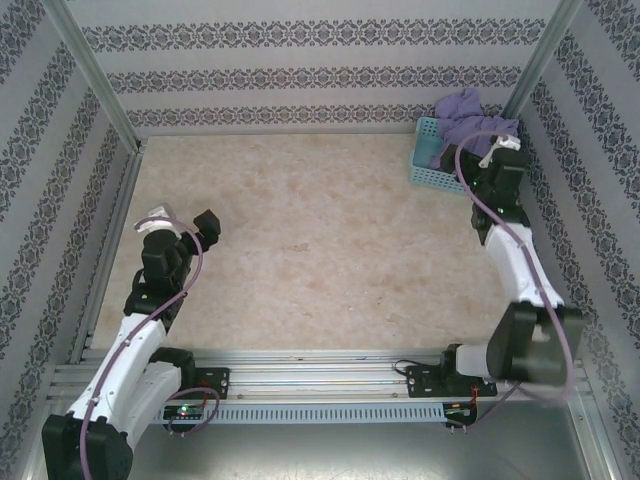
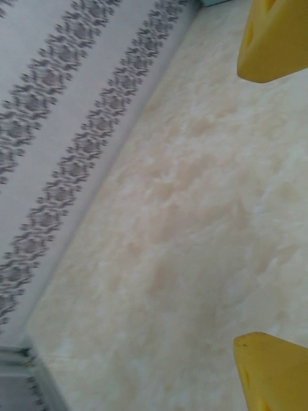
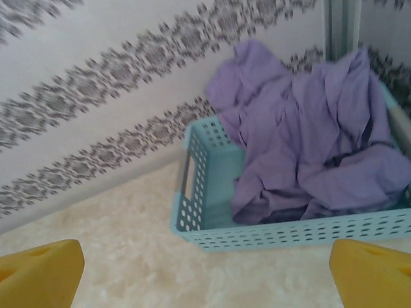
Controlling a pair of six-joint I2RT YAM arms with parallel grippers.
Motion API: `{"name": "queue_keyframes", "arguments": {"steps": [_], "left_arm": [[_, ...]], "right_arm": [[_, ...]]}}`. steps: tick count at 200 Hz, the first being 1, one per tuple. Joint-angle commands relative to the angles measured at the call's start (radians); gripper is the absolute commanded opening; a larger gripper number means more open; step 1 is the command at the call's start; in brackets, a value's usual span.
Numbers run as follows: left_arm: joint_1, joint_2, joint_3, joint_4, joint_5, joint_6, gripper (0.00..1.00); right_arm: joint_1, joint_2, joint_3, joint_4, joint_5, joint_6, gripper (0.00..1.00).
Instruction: Fold the inside-out t-shirt
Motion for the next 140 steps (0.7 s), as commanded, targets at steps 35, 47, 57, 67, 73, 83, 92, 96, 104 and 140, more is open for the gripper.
{"name": "queue_keyframes", "arguments": {"steps": [35, 47, 57, 67, 73, 83, 92, 96, 104, 140], "left_arm": [[-0.002, 0.098, 0.105, -0.138, 0.186, -0.022, 1.0], [-0.003, 0.094, 0.103, -0.138, 0.189, -0.026, 1.0], [-0.003, 0.089, 0.095, -0.137, 0.187, -0.028, 1.0], [-0.004, 0.084, 0.089, -0.133, 0.177, -0.029, 1.0], [-0.003, 0.082, 0.086, -0.13, 0.173, -0.029, 1.0], [-0.006, 0.084, 0.081, -0.121, 0.17, -0.029, 1.0], [-0.005, 0.089, 0.079, -0.112, 0.165, -0.029, 1.0], [-0.006, 0.092, 0.079, -0.108, 0.166, -0.028, 1.0], [-0.006, 0.1, 0.079, -0.096, 0.165, -0.029, 1.0], [-0.007, 0.142, 0.085, -0.045, 0.163, -0.033, 1.0]], "right_arm": [[-0.015, 0.39, 0.33, -0.133, 0.181, 0.06, 0.98], [-0.027, 0.472, 0.407, -0.165, 0.188, 0.082, 0.98], [-0.034, 0.539, 0.477, -0.199, 0.188, 0.094, 0.98], [-0.036, 0.604, 0.551, -0.235, 0.184, 0.099, 0.98], [-0.039, 0.642, 0.595, -0.259, 0.185, 0.102, 0.98], [-0.039, 0.7, 0.673, -0.303, 0.19, 0.107, 0.98], [-0.04, 0.749, 0.738, -0.347, 0.198, 0.113, 0.98], [-0.04, 0.771, 0.768, -0.376, 0.205, 0.12, 0.98], [-0.043, 0.821, 0.846, -0.434, 0.219, 0.132, 0.98], [-0.048, 1.005, 1.115, -0.596, 0.196, 0.169, 0.98]]}}
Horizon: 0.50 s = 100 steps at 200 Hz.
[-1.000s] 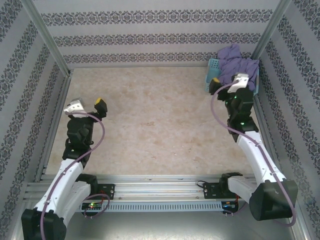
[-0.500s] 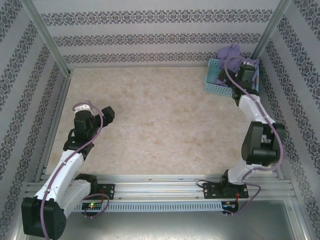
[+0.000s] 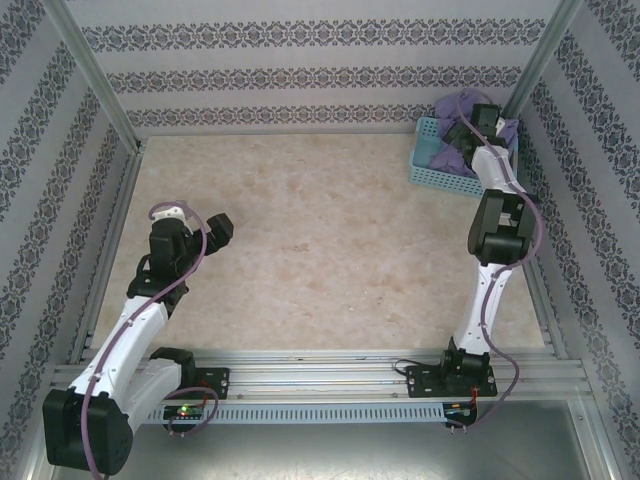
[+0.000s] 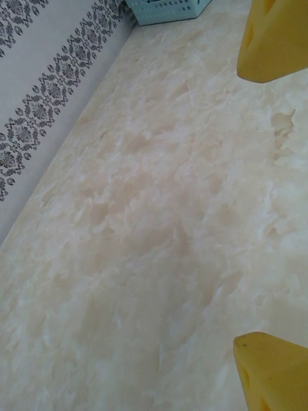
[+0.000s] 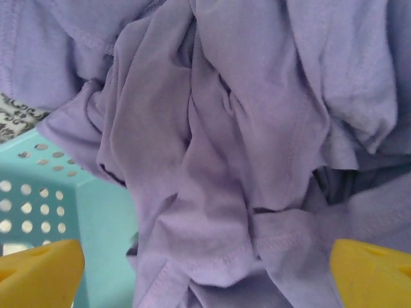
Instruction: Fold the inside-out t-shirt
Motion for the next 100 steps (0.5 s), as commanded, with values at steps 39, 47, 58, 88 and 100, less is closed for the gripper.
{"name": "queue_keyframes", "arguments": {"steps": [39, 47, 58, 88, 100], "left_arm": [[-0.007, 0.047, 0.012, 0.106, 0.001, -0.018, 1.0], [-0.007, 0.048, 0.01, 0.116, -0.004, -0.018, 1.0], [-0.006, 0.051, 0.008, 0.131, -0.007, -0.02, 1.0], [-0.006, 0.059, 0.0, 0.167, -0.016, -0.024, 1.0], [-0.006, 0.061, 0.0, 0.178, -0.017, -0.025, 1.0]], "right_arm": [[-0.006, 0.253, 0.419, -0.332, -0.019, 0.082, 0.98], [-0.006, 0.283, 0.469, -0.36, -0.029, 0.094, 0.98], [-0.006, 0.32, 0.519, -0.393, -0.042, 0.114, 0.98], [-0.006, 0.382, 0.589, -0.436, -0.052, 0.164, 0.98], [-0.006, 0.404, 0.61, -0.443, -0.059, 0.173, 0.98]]}}
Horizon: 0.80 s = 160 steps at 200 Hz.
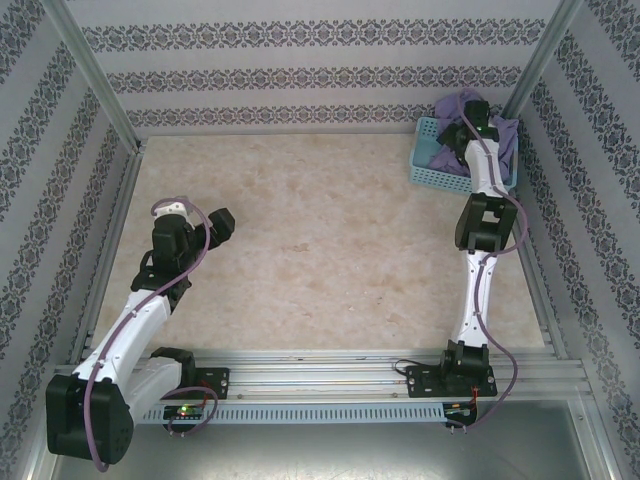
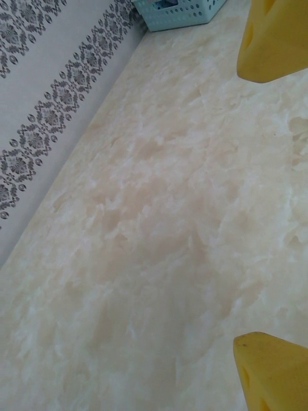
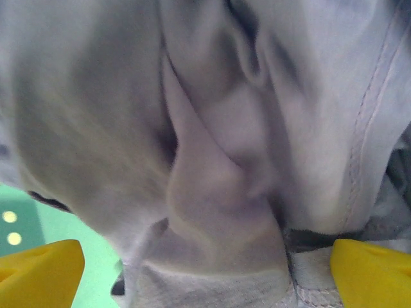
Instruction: Fold the inside-out t-shirt
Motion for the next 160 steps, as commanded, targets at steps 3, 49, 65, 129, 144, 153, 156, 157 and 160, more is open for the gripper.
{"name": "queue_keyframes", "arguments": {"steps": [3, 49, 65, 129, 144, 153, 156, 157, 160], "left_arm": [[-0.007, 0.006, -0.001, 0.075, -0.015, -0.014, 1.0], [-0.007, 0.008, 0.006, 0.09, -0.019, -0.008, 1.0], [-0.007, 0.006, 0.007, 0.092, -0.018, -0.008, 1.0], [-0.007, -0.052, -0.005, 0.071, -0.02, -0.025, 1.0], [-0.006, -0.08, -0.011, 0.06, -0.021, -0.025, 1.0], [-0.006, -0.099, -0.012, 0.049, -0.025, -0.022, 1.0], [-0.007, -0.106, -0.013, 0.046, -0.027, -0.021, 1.0], [-0.007, -0.108, -0.014, 0.044, -0.026, -0.021, 1.0], [-0.007, -0.114, -0.015, 0.04, -0.028, -0.019, 1.0]], "right_arm": [[-0.006, 0.055, 0.067, -0.085, -0.026, 0.055, 0.98], [-0.011, 0.12, 0.126, -0.089, -0.063, 0.06, 0.68], [-0.011, 0.109, 0.128, -0.084, -0.069, 0.044, 0.53], [0.072, -0.159, -0.052, 0.053, 0.123, -0.112, 0.03], [0.097, -0.238, -0.128, 0.095, 0.173, -0.135, 0.0], [0.114, -0.283, -0.171, 0.118, 0.209, -0.143, 0.0], [0.119, -0.297, -0.186, 0.127, 0.217, -0.147, 0.0], [0.12, -0.302, -0.191, 0.129, 0.219, -0.148, 0.0], [0.127, -0.317, -0.206, 0.135, 0.225, -0.15, 0.0]]}}
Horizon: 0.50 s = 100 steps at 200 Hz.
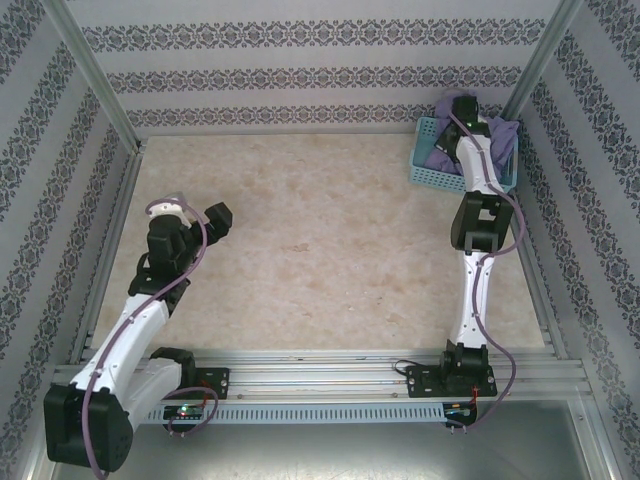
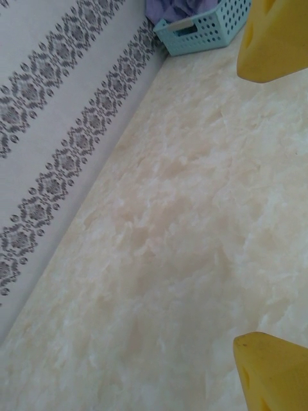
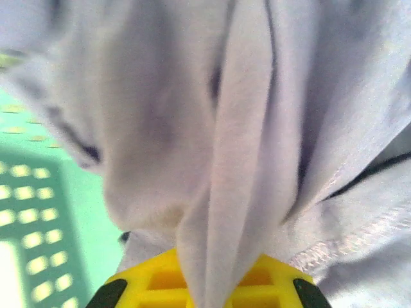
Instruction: Fold the inside-out t-shirt
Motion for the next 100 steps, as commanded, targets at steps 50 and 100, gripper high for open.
{"name": "queue_keyframes", "arguments": {"steps": [50, 100], "left_arm": [[-0.007, -0.133, -0.001, -0.058, 0.026, -0.018, 1.0], [-0.007, -0.159, 0.023, -0.11, 0.092, -0.006, 1.0]], "right_arm": [[0.122, -0.411, -0.406, 0.331, 0.26, -0.052, 0.0], [0.173, -0.606, -0.627, 0.532, 0.427, -0.059, 0.0]]}}
